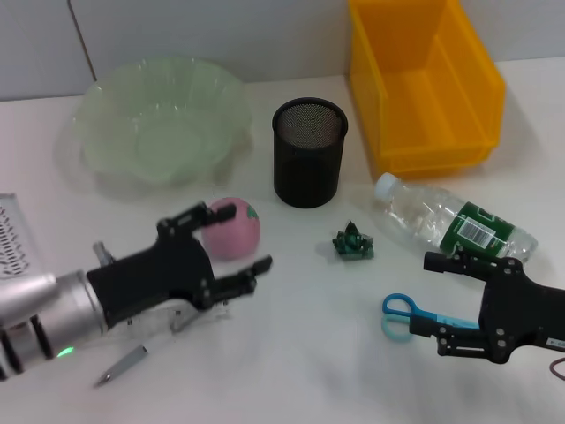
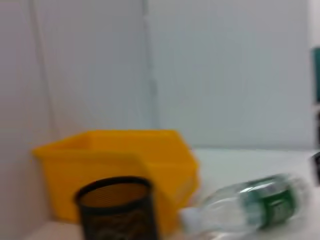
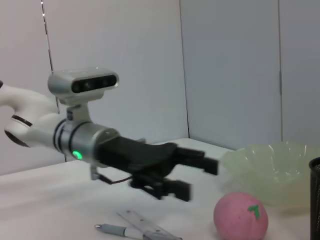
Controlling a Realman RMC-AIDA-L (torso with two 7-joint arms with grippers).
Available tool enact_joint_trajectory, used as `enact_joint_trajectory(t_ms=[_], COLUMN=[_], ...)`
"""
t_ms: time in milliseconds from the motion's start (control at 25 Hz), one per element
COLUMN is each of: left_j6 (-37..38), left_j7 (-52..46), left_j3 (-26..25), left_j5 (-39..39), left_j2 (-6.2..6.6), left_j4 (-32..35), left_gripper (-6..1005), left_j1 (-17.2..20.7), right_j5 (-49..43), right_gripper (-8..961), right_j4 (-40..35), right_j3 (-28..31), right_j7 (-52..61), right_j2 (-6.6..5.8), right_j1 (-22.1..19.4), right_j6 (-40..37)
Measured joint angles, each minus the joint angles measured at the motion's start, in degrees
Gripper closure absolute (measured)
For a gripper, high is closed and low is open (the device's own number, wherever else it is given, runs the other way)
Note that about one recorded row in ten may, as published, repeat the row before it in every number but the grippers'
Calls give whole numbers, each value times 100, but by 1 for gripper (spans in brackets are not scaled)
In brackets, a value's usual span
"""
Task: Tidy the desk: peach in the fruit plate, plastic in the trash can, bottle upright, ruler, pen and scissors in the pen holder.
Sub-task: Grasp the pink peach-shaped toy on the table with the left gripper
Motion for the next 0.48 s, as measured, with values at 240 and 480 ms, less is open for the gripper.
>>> enact_joint_trajectory(t_ms=[240, 480], left_j6=[-1271, -1686], left_j7=[606, 615], left_j3=[-6, 32], left_j5=[-41, -70], left_j2=[-211, -212], left_j4=[375, 338], left_gripper=[161, 164], left_j1=[6, -150], right_j5=[-5, -5], right_gripper=[119, 119], right_j4=[0, 0], right_j3=[0, -8], right_j7=[-2, -2], right_j2=[10, 10], right_j1=[-3, -7], right_j6=[0, 0])
